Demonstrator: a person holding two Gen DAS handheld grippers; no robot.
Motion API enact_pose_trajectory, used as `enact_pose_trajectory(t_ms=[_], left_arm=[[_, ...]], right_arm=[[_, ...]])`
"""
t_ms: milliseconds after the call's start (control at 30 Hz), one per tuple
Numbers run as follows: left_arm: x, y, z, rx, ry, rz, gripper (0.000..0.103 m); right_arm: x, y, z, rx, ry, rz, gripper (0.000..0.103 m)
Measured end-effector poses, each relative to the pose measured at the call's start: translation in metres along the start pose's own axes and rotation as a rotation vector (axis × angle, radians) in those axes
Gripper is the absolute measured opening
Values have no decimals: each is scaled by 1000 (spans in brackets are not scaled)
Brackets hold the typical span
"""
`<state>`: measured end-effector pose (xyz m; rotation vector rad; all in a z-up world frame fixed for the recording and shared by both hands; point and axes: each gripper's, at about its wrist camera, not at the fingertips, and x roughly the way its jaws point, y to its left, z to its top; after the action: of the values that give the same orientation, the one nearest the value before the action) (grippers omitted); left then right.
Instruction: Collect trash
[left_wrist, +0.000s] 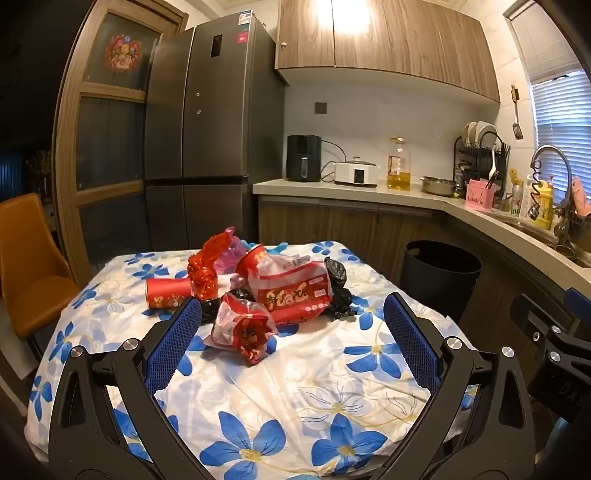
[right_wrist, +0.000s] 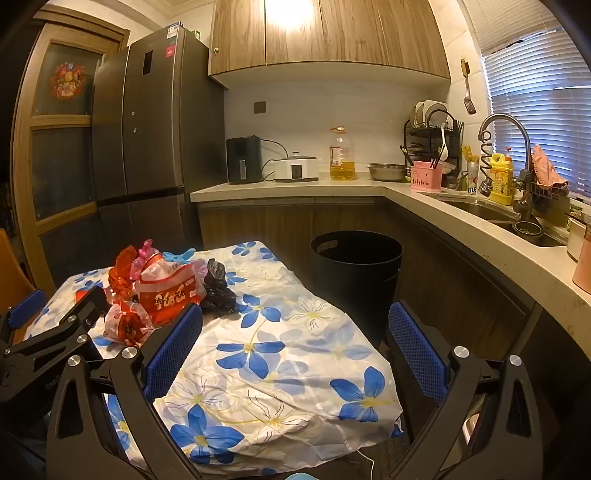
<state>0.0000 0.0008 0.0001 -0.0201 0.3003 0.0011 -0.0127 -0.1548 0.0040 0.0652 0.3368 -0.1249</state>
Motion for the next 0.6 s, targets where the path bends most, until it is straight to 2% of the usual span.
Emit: enact_pose_trajectory(t_ms=[600], left_arm=[[0, -2, 0, 5, -2, 2, 97]], right_arm=[[0, 0, 0, 1, 3, -1, 98]])
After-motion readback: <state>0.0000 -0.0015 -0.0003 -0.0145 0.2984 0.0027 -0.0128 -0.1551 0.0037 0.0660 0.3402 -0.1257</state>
